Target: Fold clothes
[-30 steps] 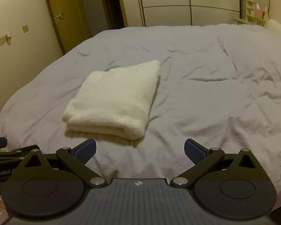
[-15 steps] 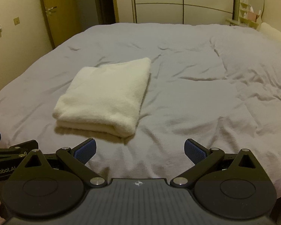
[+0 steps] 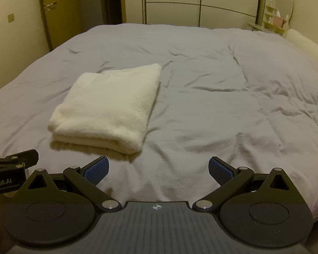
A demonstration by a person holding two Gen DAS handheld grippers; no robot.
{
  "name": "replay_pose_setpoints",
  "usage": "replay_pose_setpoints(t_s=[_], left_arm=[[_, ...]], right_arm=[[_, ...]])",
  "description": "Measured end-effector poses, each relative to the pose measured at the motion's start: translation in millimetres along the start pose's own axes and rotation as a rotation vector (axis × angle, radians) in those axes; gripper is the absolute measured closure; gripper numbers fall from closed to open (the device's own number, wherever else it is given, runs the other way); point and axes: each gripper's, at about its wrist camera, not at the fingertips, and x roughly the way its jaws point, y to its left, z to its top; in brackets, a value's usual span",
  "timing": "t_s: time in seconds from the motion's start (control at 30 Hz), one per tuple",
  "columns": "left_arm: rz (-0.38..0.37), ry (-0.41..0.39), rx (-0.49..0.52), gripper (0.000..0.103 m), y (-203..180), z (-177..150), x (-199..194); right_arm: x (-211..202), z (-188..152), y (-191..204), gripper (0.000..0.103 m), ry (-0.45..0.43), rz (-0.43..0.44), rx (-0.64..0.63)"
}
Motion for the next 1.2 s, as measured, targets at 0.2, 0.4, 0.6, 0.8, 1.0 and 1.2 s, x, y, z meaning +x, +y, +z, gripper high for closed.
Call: replay_pose_setpoints(t_s=[0.2, 0.4, 0.6, 0.8, 1.0, 1.2], left_arm=[[-0.006, 0.015, -0.002, 0.005, 3, 4, 14], [-0.019, 0.030, -0.013, 0.004, 7, 9, 29], [-0.110, 0.055, -0.102, 0.004, 36, 13, 55], [-0.200, 0.079, -0.192, 0.004, 65, 17, 82], [-0.291, 0.103, -0.281, 0.005, 92, 22, 109], [-0.380, 0.133, -0.361, 0.005, 111, 35, 149]], right_arm=[[14, 3, 2, 0.000, 0.029, -0.008, -0.019], [28, 7, 3, 0.000, 0.059, -0.020, -0.033], [46, 12, -1, 0.000, 0.076, -0.012, -0.008], [57, 25, -30, 0.000, -0.013, 0.103, 0.140], [95, 27, -56, 0.000, 0.041, 0.226, 0.283], [133, 31, -76, 0.000, 0.061, 0.339, 0.398]])
